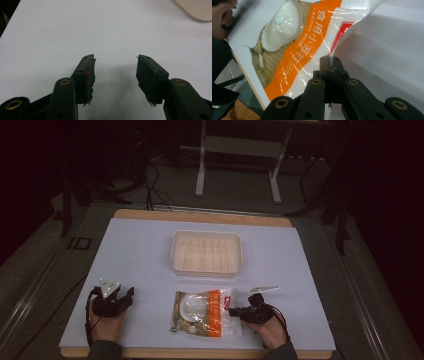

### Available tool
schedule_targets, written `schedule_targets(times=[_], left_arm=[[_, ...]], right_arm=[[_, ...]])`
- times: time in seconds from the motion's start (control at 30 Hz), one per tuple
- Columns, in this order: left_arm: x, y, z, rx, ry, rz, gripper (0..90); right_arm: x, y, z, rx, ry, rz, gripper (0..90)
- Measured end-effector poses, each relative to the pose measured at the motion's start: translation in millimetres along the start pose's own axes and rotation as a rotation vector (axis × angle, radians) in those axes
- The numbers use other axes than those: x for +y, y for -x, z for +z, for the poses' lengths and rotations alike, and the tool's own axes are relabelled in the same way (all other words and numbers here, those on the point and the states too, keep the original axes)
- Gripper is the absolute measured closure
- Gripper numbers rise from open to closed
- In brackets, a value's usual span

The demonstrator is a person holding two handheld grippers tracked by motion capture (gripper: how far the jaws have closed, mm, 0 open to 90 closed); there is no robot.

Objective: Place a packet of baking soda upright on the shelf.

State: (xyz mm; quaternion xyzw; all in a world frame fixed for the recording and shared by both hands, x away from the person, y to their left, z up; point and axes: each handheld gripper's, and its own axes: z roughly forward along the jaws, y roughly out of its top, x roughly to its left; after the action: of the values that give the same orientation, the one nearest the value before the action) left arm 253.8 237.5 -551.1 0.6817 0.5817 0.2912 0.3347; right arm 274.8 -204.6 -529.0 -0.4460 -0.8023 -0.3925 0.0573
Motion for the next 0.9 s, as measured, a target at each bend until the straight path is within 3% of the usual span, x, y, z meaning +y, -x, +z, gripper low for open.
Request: schedule_targets(times=[0.4, 0.9], left_arm=[[-0.1, 0.4, 0.0, 0.001, 0.0, -0.001, 48.6], [-0.2, 0.3, -0.1, 0.001, 0.002, -0.001, 48.7]], right_arm=[[7.0, -6.4, -10.2, 0.034, 0.034, -0.003, 90.0], [23.7, -20.8, -21.9, 0.069, 0.051, -0.046, 90.0]])
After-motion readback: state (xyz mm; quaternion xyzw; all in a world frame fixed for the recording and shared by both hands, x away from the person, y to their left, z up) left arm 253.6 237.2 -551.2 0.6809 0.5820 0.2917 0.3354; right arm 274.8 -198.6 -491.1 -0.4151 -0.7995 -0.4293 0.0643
